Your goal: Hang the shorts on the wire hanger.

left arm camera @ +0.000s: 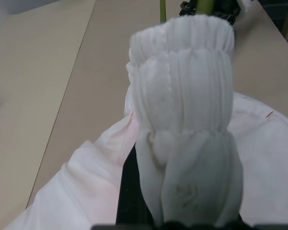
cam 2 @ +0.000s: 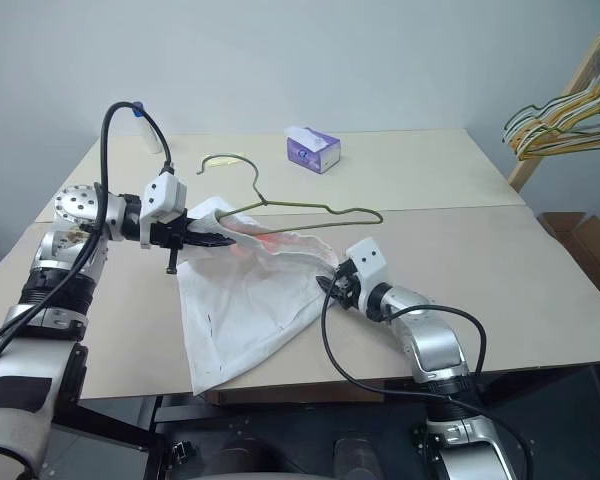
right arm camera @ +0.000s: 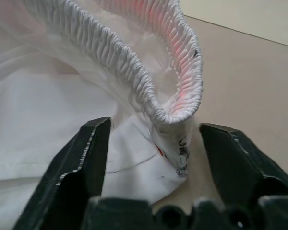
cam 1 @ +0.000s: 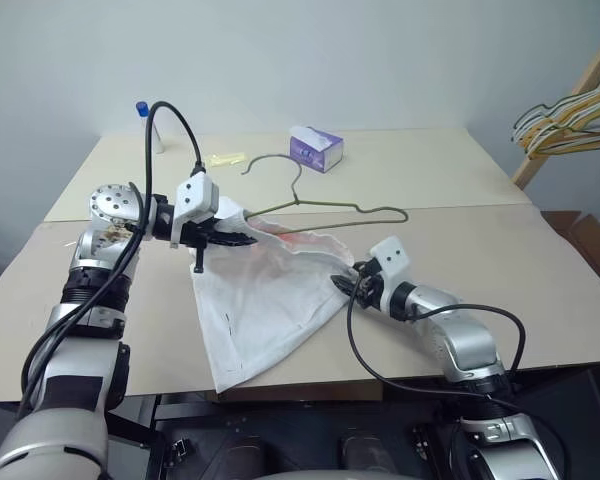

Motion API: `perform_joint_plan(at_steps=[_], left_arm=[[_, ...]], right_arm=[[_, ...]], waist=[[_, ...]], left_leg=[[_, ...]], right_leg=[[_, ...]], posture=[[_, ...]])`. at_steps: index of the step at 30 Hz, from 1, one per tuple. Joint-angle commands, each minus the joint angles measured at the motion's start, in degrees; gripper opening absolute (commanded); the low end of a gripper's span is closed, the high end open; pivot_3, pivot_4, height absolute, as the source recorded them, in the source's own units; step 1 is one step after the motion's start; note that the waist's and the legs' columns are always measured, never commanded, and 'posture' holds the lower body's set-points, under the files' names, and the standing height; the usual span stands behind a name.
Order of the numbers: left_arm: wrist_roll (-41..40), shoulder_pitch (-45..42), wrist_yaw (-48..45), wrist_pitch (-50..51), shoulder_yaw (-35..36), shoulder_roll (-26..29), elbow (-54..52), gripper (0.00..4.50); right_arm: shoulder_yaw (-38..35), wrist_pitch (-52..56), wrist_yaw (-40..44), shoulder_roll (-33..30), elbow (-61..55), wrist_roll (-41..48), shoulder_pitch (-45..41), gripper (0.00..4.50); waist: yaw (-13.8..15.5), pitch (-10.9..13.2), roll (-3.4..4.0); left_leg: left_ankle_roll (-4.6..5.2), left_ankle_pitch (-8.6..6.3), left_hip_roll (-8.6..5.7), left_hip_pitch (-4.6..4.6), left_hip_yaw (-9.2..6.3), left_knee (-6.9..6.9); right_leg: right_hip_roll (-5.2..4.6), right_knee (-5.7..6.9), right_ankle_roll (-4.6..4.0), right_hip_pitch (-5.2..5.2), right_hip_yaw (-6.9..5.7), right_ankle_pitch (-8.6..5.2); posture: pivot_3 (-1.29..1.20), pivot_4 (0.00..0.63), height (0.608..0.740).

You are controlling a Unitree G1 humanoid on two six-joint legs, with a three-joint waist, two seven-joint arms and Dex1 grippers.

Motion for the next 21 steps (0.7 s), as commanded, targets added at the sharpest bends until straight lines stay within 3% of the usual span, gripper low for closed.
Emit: perform_joint_plan(at_steps=[1, 6, 11, 19, 21], left_arm=[[-1.5, -1.1, 0.1, 0.1, 1.7, 0.9, -1.5, 0.00], [-1.5, -1.1, 0.4, 0.1, 1.7, 0.7, -1.7, 0.00], [-1.7, -1.0, 0.7, 0.3, 1.7, 0.2, -2.2, 0.00], [-1.4, -1.2, 1.5, -0.8, 1.7, -0.5, -0.4, 0.00], [-0.8, -0.5, 0.1, -1.6, 0.8, 0.1, -0.1, 0.00]], right_arm=[[-1.5, -2.9, -3.3, 2.2, 3.5, -0.7, -2.9, 4.46], [-1.4, -6.1, -3.1, 5.0, 11.8, -0.2, -7.3, 4.46], [-2.1, -8.4, -1.4, 5.2, 12.0, 1.1, -7.9, 2.90], [-4.4, -5.5, 1.7, -0.4, 4.7, 3.3, -3.1, 0.06], [-6.0, -4.0, 2.8, -3.1, 2.8, 4.3, -2.4, 0.02]], waist=[[0.0, 0.0, 0.00], [0.0, 0.0, 0.00], [0.0, 0.0, 0.00], [0.0, 0.0, 0.00], [-0.1, 0.0, 0.00]], left_leg=[[0.00, 0.00, 0.00, 0.01, 0.01, 0.00], [0.00, 0.00, -0.01, 0.03, 0.01, -0.01], [-0.01, 0.00, -0.01, -0.01, -0.01, -0.04], [-0.01, 0.00, -0.02, 0.00, -0.06, -0.02], [-0.01, 0.00, -0.02, 0.00, -0.05, -0.01]], right_leg=[[0.00, 0.00, 0.00, 0.00, 0.01, 0.00], [0.00, 0.01, 0.00, 0.01, 0.03, 0.00], [0.00, 0.06, 0.00, 0.01, 0.01, 0.00], [0.00, 0.03, 0.00, 0.05, -0.03, 0.00], [0.00, 0.02, 0.00, 0.04, -0.02, 0.00]], posture=[[-0.01, 0.000, 0.740], [-0.01, 0.000, 0.740], [-0.02, 0.000, 0.740], [-0.04, 0.000, 0.740], [-0.04, 0.000, 0.740]])
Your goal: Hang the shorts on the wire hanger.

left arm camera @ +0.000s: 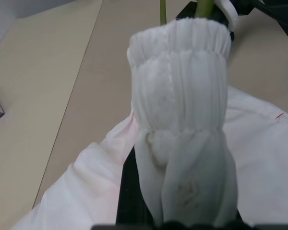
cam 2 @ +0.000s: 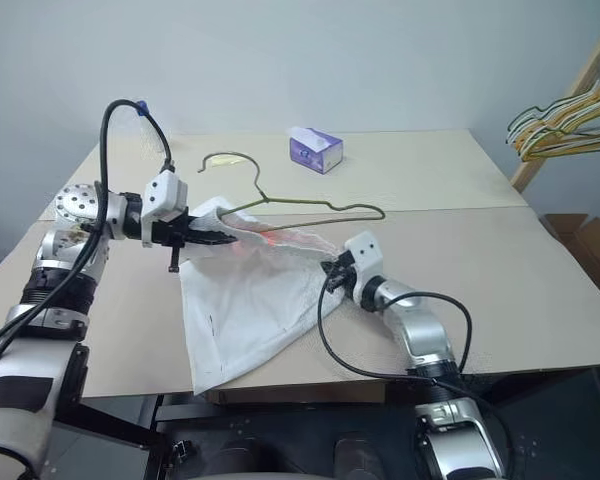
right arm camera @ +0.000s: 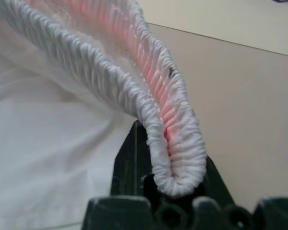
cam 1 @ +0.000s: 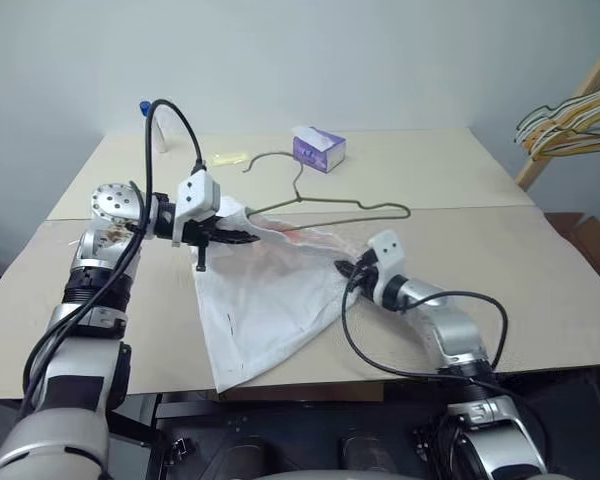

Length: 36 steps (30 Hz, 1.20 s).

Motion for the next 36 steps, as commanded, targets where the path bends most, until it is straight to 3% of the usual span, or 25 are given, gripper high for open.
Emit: perform_joint_plan(at_steps=[1, 7, 15, 29, 36], left_arm=[[0.0, -0.2, -1.5, -2.5, 0.3, 1.3, 0.5, 0.00], [4.1, 0.1, -2.8, -10.3, -2.5, 2.8, 5.2, 0.00], [7.1, -1.1, 3.6, -13.3, -3.8, 1.0, 9.9, 0.00], [4.0, -2.0, 3.6, -13.8, -1.6, -0.2, 12.6, 0.00], [-2.1, -1.4, -3.4, -9.6, 0.2, -0.7, 8.8, 0.00]], right_arm=[[-4.2, 2.2, 0.8, -3.8, -4.8, 1.7, -0.1, 0.02], [-7.0, 6.3, 2.3, -9.4, -8.5, 4.2, 0.5, 0.02], [-8.8, 6.9, 2.1, -11.9, -9.9, 5.9, 0.8, 0.02], [-8.9, 6.7, 2.0, -12.8, -10.1, 6.6, 1.5, 0.02], [-8.6, 6.6, 2.2, -13.3, -9.7, 6.7, 2.4, 0.02]], waist=[[-0.1, 0.0, 0.00], [-0.1, 0.0, 0.00], [0.1, 0.0, -0.01], [0.0, 0.0, -0.01], [0.0, 0.0, -0.01]], left_leg=[[0.00, 0.00, 0.00, 0.01, 0.02, 0.00], [0.01, 0.00, 0.01, 0.03, 0.04, -0.01], [0.01, 0.00, 0.03, -0.01, 0.05, 0.01], [0.01, -0.01, 0.03, -0.01, 0.06, 0.01], [0.02, -0.01, 0.04, -0.03, 0.05, 0.01]], right_leg=[[0.00, -0.01, 0.00, 0.00, 0.02, 0.00], [0.00, -0.07, 0.00, 0.01, 0.02, 0.00], [0.00, -0.09, 0.00, 0.01, 0.01, 0.00], [0.00, -0.08, 0.00, 0.01, 0.02, 0.00], [0.00, -0.08, 0.00, 0.00, 0.00, 0.00]], posture=[[-0.05, 0.000, 0.740], [-0.06, 0.000, 0.740], [-0.07, 0.000, 0.740], [-0.07, 0.000, 0.740], [-0.08, 0.000, 0.740]])
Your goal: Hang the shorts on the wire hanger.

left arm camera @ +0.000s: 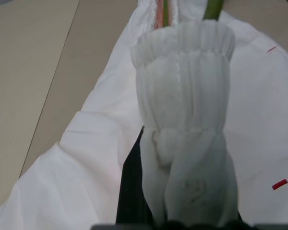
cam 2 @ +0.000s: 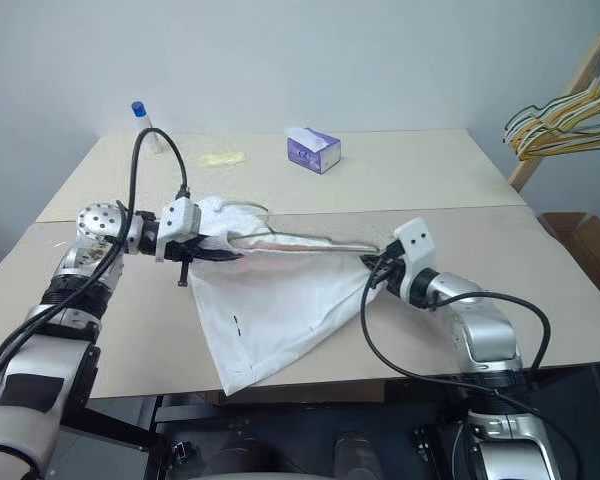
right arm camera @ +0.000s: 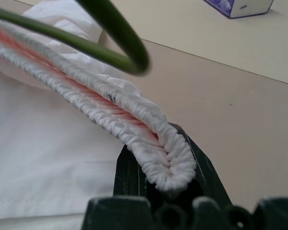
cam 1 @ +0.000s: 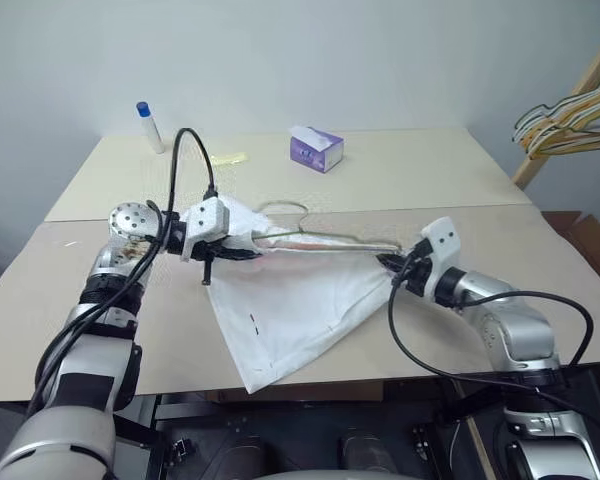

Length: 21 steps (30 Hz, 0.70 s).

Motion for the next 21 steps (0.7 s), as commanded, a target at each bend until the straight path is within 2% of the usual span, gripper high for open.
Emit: perform_joint_plan(at_steps=[1, 7, 12, 21], left_arm=[[-2.3, -0.8, -2.0, 1.6, 2.4, 1.3, -2.6, 0.00], [1.7, -0.8, 0.4, -1.7, 1.0, 2.1, -0.5, 0.00], [9.0, -1.1, 7.9, -8.2, -1.6, 2.8, 3.2, 0.00], [5.9, -1.5, 6.2, -8.5, 0.1, 2.0, 4.0, 0.00]], right_arm=[[-3.6, -0.3, -0.9, -1.7, -1.0, 0.0, 0.3, 0.02], [-4.0, 0.0, -1.0, -2.0, -1.1, 0.4, 0.1, 0.02], [-4.5, 0.4, -1.1, -2.3, -1.9, 0.8, 0.1, 0.02], [-4.5, 0.6, -1.6, -2.8, -1.5, 1.0, -0.1, 0.02]], waist=[[0.0, 0.0, 0.00], [0.0, 0.0, 0.00], [0.1, 0.0, 0.00], [0.1, 0.0, 0.00]], left_leg=[[0.00, 0.00, 0.00, 0.00, 0.00, 0.00], [0.00, 0.00, 0.00, 0.04, 0.01, 0.01], [0.00, 0.00, -0.01, 0.03, 0.00, 0.00], [0.00, 0.00, 0.00, 0.01, 0.01, 0.00]], right_leg=[[0.00, 0.00, 0.00, 0.00, 0.00, 0.00], [0.00, 0.00, 0.00, 0.02, 0.01, 0.00], [0.00, -0.01, 0.00, 0.03, 0.01, 0.00], [0.00, -0.02, 0.00, 0.00, 0.01, 0.00]], posture=[[-0.08, 0.000, 0.740], [-0.08, 0.000, 0.740], [-0.07, 0.000, 0.740], [-0.07, 0.000, 0.740]])
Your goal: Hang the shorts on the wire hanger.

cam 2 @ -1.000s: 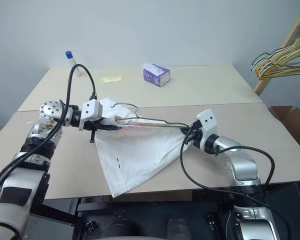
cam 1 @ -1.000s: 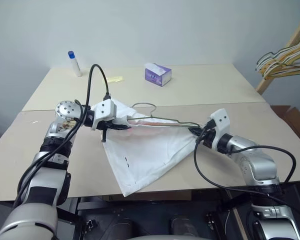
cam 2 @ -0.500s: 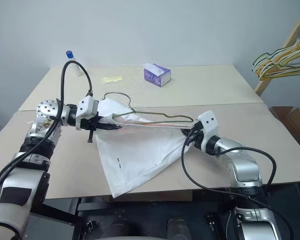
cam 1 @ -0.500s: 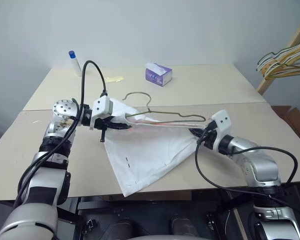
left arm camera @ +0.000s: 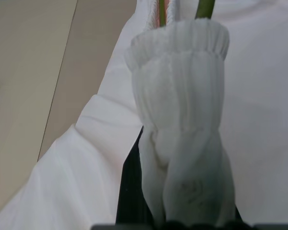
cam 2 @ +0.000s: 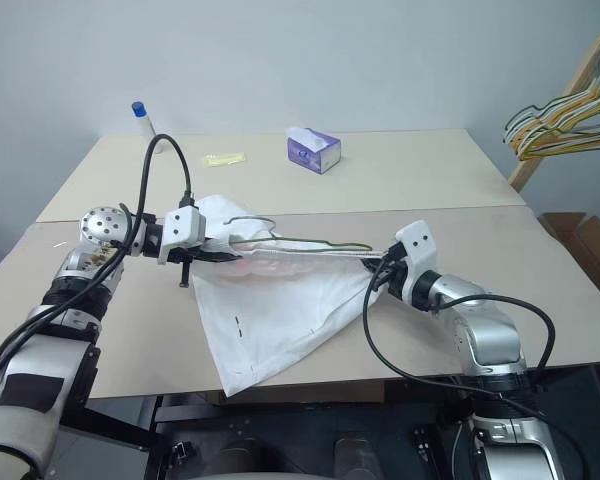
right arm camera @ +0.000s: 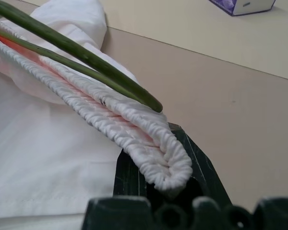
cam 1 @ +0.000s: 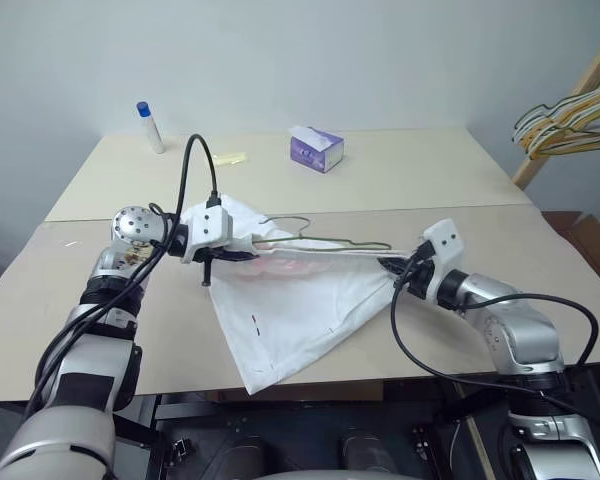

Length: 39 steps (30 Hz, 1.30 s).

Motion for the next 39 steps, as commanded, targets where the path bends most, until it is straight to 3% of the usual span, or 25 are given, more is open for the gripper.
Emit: perform_joint_plan(at_steps=[1, 11, 16, 26, 39], left_arm=[[-1.5, -1.8, 0.1, 0.6, 2.8, 1.6, 0.7, 0.00], [-5.6, 0.1, -7.9, 6.0, 3.1, 3.0, -5.7, 0.00], [-2.5, -0.1, -5.6, 4.3, 2.3, 3.5, -3.9, 0.00], [-6.4, -0.4, -7.8, 8.1, 4.1, 3.1, -5.4, 0.00], [-2.0, 0.1, -4.1, 7.0, 2.4, 3.9, -4.0, 0.00]], right_arm=[[-4.4, -0.1, -1.6, -1.9, -0.3, -0.3, -0.7, 0.02], [-4.3, 0.2, -2.1, -1.6, 0.5, -0.1, -1.4, 0.02], [-4.6, 0.5, -2.1, -1.7, 0.6, 0.0, -1.5, 0.02], [-4.7, 0.6, -2.2, -1.8, 0.7, 0.4, -1.3, 0.02], [-4.8, 1.1, -1.2, -2.7, -0.2, 1.1, -1.5, 0.02]], waist=[[0.0, 0.0, 0.00], [-0.1, 0.0, 0.00], [0.0, 0.0, 0.00], [0.0, 0.0, 0.00], [0.0, 0.0, 0.00]], left_leg=[[0.00, 0.00, 0.00, 0.00, 0.00, 0.00], [0.00, 0.00, 0.00, 0.00, 0.00, 0.00], [0.00, 0.00, 0.00, 0.02, 0.00, 0.00], [0.00, 0.00, 0.00, 0.02, 0.00, 0.00], [0.00, 0.00, 0.00, 0.01, 0.00, 0.00]], right_leg=[[0.00, 0.00, 0.00, 0.00, 0.00, 0.00], [0.00, 0.01, 0.00, 0.00, 0.00, 0.00], [0.00, 0.01, 0.00, 0.02, 0.00, 0.00], [0.00, 0.01, 0.00, 0.01, 0.00, 0.00], [0.00, 0.01, 0.00, 0.01, 0.00, 0.00]], posture=[[-0.07, 0.000, 0.740], [-0.06, 0.000, 0.740], [-0.06, 0.000, 0.740], [-0.06, 0.000, 0.740], [-0.06, 0.000, 0.740]])
